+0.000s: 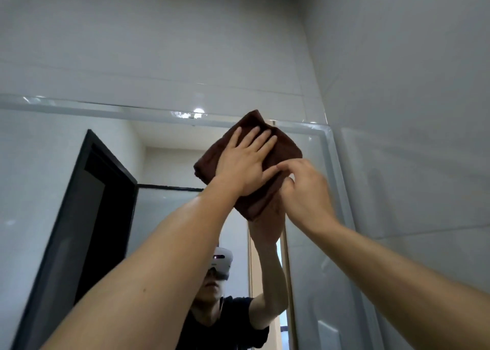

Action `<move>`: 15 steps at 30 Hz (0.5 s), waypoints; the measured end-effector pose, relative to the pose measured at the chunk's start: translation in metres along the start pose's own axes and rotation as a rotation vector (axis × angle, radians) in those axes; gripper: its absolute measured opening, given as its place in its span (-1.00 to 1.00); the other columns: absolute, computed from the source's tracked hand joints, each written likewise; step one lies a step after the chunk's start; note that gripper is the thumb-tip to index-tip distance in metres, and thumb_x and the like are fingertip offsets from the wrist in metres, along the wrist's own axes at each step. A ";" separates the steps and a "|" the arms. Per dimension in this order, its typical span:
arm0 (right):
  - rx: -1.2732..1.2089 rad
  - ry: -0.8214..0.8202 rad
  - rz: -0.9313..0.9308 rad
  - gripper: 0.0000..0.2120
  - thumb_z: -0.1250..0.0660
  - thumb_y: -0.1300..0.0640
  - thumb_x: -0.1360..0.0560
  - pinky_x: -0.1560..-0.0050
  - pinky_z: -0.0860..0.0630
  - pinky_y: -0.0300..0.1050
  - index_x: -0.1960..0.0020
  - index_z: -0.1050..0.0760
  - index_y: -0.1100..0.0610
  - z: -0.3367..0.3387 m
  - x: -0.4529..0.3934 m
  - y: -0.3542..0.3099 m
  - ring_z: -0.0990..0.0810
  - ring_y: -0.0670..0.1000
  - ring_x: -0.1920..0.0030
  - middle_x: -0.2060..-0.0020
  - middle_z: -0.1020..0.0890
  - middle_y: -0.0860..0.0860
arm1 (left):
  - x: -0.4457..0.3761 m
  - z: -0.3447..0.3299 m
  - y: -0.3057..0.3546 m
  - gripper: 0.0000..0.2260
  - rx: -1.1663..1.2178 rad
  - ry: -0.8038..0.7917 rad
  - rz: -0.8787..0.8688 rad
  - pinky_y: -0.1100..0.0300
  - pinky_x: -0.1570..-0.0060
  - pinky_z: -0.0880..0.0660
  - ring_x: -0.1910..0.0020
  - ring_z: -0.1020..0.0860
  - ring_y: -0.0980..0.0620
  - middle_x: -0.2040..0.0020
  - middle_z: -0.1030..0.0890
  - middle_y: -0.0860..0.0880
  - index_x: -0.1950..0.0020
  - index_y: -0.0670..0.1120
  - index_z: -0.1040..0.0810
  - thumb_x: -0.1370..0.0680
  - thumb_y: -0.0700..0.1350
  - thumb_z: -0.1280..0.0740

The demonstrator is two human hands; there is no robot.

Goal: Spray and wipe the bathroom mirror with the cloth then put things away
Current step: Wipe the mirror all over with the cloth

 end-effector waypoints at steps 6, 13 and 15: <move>-0.021 -0.036 -0.026 -0.60 -0.15 0.30 -0.58 -0.16 -0.35 -0.24 -0.35 -0.52 0.07 0.004 -0.008 0.003 -0.50 -0.03 -0.29 -0.33 -0.52 -0.05 | -0.024 0.003 -0.027 -0.32 -0.004 0.033 0.492 -0.20 -0.56 0.16 -0.63 0.04 -0.08 -0.65 -0.06 -0.03 -0.63 -0.06 -0.12 -0.60 0.29 0.10; -0.271 0.080 -0.257 -0.58 -0.13 0.37 -0.55 -0.04 -0.40 -0.29 -0.23 -0.58 0.03 0.027 0.005 0.042 -0.54 -0.10 -0.14 -0.20 -0.59 -0.06 | -0.102 -0.001 0.080 -0.41 0.077 0.011 0.375 -0.23 -0.54 0.19 -0.63 0.07 -0.11 -0.65 -0.06 -0.07 -0.56 -0.09 -0.30 -0.63 0.21 0.03; -0.266 0.157 -0.291 -0.60 -0.14 0.39 -0.51 0.02 -0.44 -0.24 -0.16 -0.56 0.03 0.036 0.011 0.055 -0.55 -0.09 -0.06 -0.14 -0.58 -0.06 | -0.117 -0.008 0.119 -0.42 0.107 0.012 0.222 -0.21 -0.55 0.18 -0.63 0.06 -0.09 -0.65 -0.05 -0.05 -0.62 -0.02 -0.13 -0.64 0.19 0.03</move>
Point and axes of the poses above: each hand's wrist, its own x-axis away from the middle knuckle, its own z-axis out of the back of the hand, y = z × x, the point moved 3 cm from there along -x, towards the middle knuckle
